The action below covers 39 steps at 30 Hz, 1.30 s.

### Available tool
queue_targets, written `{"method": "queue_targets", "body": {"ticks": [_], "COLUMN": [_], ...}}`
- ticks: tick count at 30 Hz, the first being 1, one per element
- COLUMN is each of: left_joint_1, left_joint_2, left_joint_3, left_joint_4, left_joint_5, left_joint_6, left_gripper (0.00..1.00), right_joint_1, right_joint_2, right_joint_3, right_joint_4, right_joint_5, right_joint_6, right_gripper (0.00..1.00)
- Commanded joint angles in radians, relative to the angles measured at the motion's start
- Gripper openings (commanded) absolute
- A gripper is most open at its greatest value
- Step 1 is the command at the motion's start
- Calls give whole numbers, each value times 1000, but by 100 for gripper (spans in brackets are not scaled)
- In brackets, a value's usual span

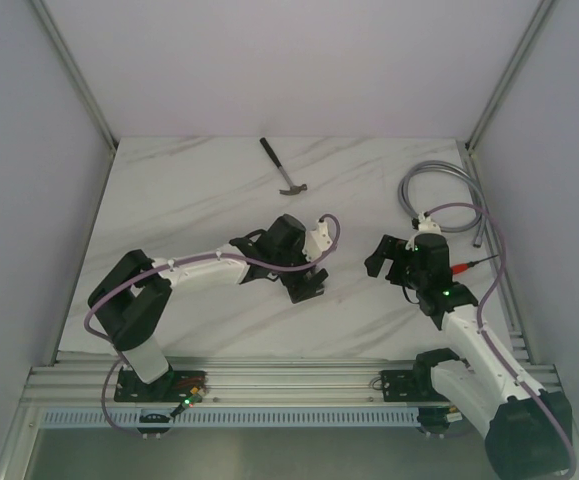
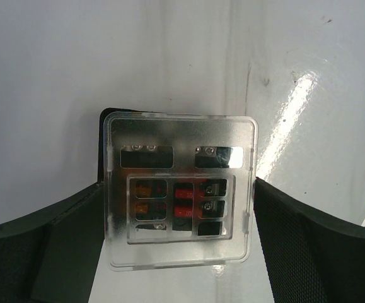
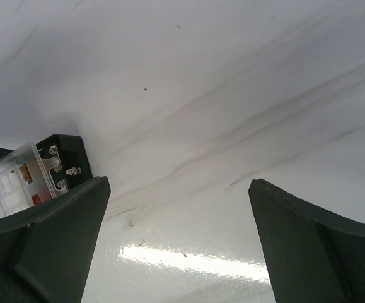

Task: Snap on the fuse box
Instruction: Close the fuse box cover on the fuse box base.

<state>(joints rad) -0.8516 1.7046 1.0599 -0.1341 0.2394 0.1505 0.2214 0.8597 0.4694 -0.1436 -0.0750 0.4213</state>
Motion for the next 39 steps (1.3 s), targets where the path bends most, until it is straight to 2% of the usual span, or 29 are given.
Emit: {"method": "queue_targets", "body": {"ticks": [1, 25, 28, 39], "left_joint_1": [2, 5, 5, 7], "left_joint_2": [8, 43, 50, 38], "left_joint_3": [-15, -11, -10, -10], "left_joint_4": [21, 44, 48, 71], "left_joint_5": [23, -19, -25, -41], "left_joint_6": [26, 71, 73, 84], "left_gripper": [83, 93, 100, 100], "right_joint_1": [-2, -4, -4, -2], "right_joint_2": [6, 25, 26, 49], "right_joint_3": [-7, -11, -12, -8], "right_joint_4": [27, 52, 53, 72], "right_joint_5": [-23, -73, -79, -123], "right_joint_6": [-7, 2, 0, -2], "right_gripper": [100, 100, 100, 100]}}
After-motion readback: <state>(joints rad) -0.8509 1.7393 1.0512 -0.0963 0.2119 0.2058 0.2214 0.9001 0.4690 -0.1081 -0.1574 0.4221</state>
